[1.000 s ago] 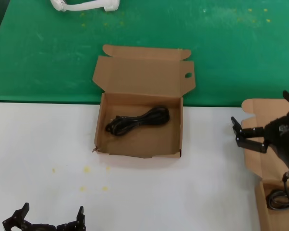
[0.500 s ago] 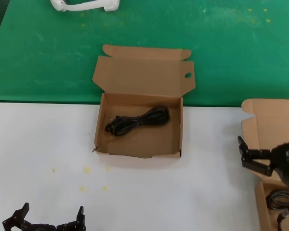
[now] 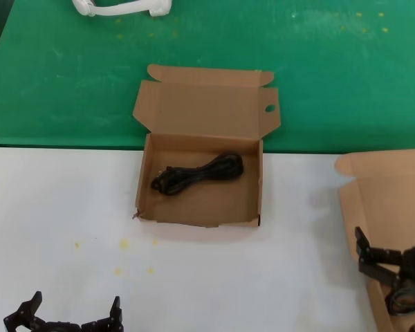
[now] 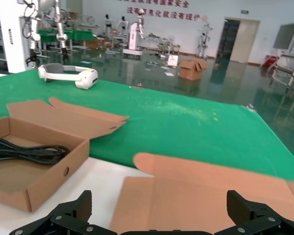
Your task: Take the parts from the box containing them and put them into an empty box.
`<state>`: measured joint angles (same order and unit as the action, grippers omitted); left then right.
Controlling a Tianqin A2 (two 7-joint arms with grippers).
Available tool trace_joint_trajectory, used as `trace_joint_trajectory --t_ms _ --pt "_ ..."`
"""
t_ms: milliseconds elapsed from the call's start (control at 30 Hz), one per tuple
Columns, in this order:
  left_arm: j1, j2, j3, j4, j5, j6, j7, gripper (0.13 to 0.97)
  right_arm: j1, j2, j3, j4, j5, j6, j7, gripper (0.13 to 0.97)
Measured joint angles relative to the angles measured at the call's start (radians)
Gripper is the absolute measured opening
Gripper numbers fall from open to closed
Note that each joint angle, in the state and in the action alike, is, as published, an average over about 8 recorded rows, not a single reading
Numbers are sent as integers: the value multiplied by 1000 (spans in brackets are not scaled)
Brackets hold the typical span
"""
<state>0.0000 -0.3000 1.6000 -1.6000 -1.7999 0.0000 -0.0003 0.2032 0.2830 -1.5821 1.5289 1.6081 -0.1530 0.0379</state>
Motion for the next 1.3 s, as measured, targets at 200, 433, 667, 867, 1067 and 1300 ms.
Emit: trace_joint_trajectory --t_ms 200,433,667,867,1067,1300 --pt "0 0 0 0 0 0 1 966 -61 5 -5 21 57 46 -11 966" --pt "0 0 0 0 0 0 1 966 -132 11 -12 46 125 99 -25 966" --pt "0 0 0 0 0 0 0 966 -175 15 -15 61 165 132 -33 966" --pt "0 0 0 0 0 0 0 966 -178 15 -16 62 168 134 -33 966" --pt "0 0 0 0 0 0 0 966 -178 15 -16 62 168 134 -33 966" --pt "0 0 0 0 0 0 0 966 -178 15 -16 62 168 134 -33 966"
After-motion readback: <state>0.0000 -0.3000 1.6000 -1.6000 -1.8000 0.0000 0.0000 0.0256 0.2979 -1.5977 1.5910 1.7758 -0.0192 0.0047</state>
